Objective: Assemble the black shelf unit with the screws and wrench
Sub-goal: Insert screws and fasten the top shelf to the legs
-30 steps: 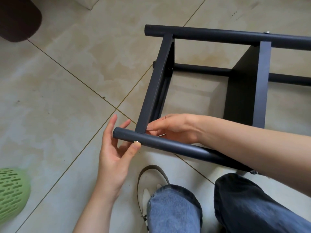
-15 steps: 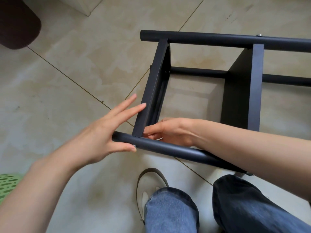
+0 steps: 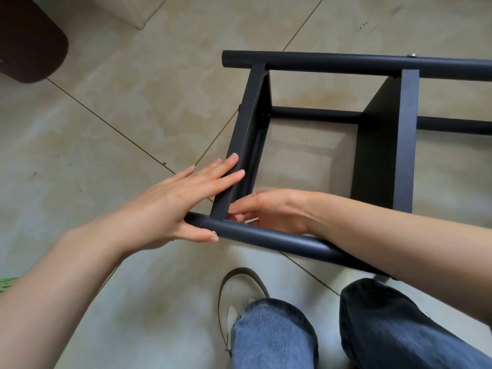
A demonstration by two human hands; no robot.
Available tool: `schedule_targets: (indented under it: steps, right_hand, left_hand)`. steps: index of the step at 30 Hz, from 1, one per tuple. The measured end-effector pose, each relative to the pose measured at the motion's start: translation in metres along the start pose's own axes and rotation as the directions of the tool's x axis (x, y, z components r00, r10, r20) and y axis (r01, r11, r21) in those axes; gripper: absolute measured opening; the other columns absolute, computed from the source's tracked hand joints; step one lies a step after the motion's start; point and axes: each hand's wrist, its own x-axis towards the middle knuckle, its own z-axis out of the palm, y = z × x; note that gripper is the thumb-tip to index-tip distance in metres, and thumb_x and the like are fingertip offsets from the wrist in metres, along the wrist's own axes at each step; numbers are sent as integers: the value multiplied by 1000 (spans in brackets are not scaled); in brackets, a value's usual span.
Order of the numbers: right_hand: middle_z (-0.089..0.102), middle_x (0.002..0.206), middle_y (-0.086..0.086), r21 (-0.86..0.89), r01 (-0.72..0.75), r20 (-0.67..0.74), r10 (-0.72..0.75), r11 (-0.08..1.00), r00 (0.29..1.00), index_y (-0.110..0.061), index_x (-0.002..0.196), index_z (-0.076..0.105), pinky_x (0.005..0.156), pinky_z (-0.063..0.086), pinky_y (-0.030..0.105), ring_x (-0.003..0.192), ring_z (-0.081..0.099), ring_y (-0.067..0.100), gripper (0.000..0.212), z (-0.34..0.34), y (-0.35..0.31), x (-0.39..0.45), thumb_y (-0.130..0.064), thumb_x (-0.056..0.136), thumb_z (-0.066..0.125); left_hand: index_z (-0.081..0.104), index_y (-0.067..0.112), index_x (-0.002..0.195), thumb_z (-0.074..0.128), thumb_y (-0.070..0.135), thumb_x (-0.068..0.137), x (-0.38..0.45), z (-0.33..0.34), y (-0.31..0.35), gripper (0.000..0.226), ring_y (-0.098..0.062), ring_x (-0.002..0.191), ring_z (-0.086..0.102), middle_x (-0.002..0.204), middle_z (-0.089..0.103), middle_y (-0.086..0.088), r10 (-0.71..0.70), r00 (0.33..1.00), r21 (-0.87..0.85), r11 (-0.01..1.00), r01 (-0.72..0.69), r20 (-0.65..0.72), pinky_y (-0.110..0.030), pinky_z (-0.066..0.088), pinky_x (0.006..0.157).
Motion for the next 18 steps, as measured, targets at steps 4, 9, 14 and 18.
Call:
schedule_targets:
  steps: [4,9,14,18]
  right_hand:
    - [50,66,0,-79,-12,-80,5,997,997,-14,68,58,71,42,26,63,49,10,28,3,0,5,-21,95,58]
    - [54,68,-2,-76,-30,-43,27,997,999,-16,71,59,70,45,24,64,52,9,26,1,-2,4,-24,95,56]
    - [57,69,-2,-25,-74,4,74,997,997,-15,80,66,66,49,22,67,56,10,21,-3,-4,-1,-25,96,57]
    - [53,76,-2,-75,-94,-8,93,993,996,-17,103,57,73,44,25,74,51,10,13,1,-4,4,-28,96,54]
  left_hand:
    - [12,52,150,87,29,73,2,0,2,110,16,144,12,154,-8,44,-31,999,-73,997,29,-17,-11,17,116]
    - [11,48,149,90,23,68,4,-2,4,116,24,138,14,152,-4,48,-30,999,-72,997,27,-32,0,21,105]
    - [15,33,151,91,19,67,4,-1,5,114,16,144,4,159,7,26,-6,998,-80,997,1,-63,-3,7,113]
    - [17,33,151,91,18,68,4,0,5,113,16,144,4,159,8,25,-2,998,-96,995,-4,-68,-2,8,112]
